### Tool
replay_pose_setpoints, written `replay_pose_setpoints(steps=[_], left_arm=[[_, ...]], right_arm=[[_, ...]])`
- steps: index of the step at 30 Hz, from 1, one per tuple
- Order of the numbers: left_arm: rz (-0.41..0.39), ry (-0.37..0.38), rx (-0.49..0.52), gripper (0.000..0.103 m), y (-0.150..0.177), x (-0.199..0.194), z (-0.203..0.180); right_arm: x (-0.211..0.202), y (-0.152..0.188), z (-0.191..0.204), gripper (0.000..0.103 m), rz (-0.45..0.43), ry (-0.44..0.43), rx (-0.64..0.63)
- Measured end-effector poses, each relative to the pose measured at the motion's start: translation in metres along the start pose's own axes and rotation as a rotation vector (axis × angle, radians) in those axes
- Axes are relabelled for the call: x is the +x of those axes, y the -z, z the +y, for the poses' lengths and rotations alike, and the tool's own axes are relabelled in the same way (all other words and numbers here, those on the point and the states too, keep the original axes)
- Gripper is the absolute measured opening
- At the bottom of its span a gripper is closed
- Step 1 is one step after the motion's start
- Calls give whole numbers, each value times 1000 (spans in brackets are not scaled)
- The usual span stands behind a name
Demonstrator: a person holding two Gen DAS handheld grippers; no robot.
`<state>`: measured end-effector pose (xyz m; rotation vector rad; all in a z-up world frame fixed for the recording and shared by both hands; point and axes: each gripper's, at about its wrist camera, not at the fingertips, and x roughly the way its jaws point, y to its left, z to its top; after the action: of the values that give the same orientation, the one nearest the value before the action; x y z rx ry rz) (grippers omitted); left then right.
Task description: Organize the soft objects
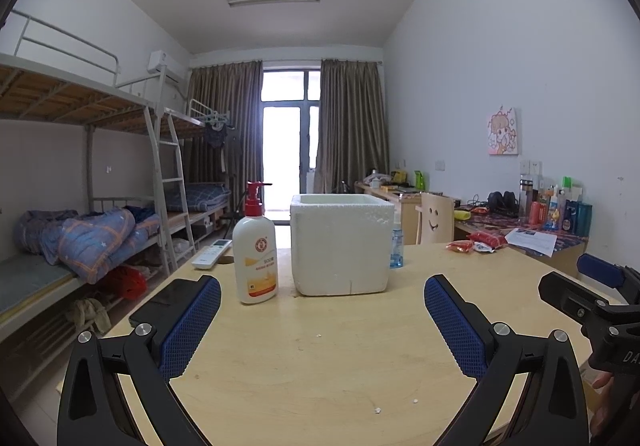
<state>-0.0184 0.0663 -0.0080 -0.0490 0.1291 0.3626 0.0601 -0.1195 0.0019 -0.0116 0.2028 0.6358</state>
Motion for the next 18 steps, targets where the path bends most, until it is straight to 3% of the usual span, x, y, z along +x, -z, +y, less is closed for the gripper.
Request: replay_pose_setpoints(steps=[18], left_arm=[[8, -11, -4, 102, 1, 1, -1]], right_arm=[[5, 2, -1, 103, 9, -2, 4]])
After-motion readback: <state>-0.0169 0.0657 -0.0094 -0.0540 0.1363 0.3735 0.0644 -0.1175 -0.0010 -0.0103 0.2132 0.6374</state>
